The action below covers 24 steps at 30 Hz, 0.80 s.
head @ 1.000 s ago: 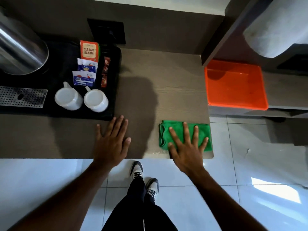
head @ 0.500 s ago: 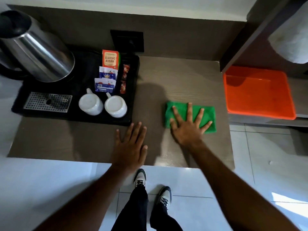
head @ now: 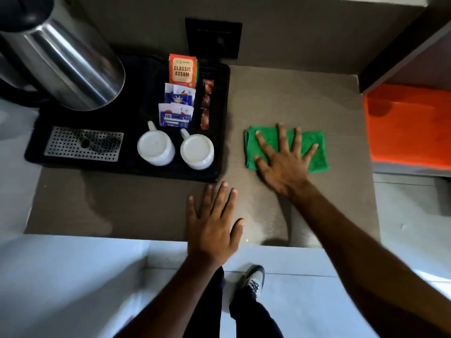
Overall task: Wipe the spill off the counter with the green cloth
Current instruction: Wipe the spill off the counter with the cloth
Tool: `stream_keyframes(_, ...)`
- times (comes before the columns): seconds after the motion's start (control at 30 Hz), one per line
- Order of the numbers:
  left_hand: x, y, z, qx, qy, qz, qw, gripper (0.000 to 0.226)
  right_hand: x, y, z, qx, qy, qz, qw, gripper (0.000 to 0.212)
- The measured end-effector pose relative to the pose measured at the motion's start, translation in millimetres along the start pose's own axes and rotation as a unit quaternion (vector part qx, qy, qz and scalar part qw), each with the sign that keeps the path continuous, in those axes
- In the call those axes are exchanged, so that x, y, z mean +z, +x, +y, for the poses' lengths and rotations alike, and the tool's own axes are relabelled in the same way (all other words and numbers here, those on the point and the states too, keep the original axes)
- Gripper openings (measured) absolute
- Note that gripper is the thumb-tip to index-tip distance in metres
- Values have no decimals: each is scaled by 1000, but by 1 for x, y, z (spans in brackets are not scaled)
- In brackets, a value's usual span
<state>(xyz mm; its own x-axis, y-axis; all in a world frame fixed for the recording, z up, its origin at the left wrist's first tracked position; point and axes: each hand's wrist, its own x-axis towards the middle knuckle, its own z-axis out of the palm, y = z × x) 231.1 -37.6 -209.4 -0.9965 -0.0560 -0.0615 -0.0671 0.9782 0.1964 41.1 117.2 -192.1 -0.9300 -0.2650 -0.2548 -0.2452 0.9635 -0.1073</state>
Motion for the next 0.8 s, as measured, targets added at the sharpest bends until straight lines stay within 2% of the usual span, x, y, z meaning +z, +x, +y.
stream_keyframes(0.13,-1,-9,-23,15,6,13,1000,67,30,-111,-17,-53,-12,-37,998,62)
stream_keyframes(0.2,-2,-10,-37,17,5,19,1000,65,38,-154,-9,-38,-22,-52,998,62)
stream_keyframes(0.27,-3,-11,-51,6,1,35,999,66,31,-136,-1,4,-9,-62,998,62)
stream_keyframes(0.37,-3,-12,-62,9,4,49,999,68,9,-56,-7,85,48,-54,994,62)
stream_keyframes(0.43,-3,-11,-61,7,6,59,998,67,6,-36,-19,90,48,-46,994,62)
stream_keyframes(0.5,-2,-12,-59,7,2,68,998,65,21,-71,-40,44,22,-32,998,61)
stream_keyframes(0.63,-3,-11,-60,13,7,71,997,59,52,-188,-54,-50,-19,-56,997,61)
stream_keyframes(0.73,1,-10,-61,16,1,77,997,59,50,-189,-32,-53,-28,-63,996,60)
stream_keyframes(0.8,6,-10,-63,16,-6,84,996,59,42,-176,-28,-5,-10,-63,998,58)
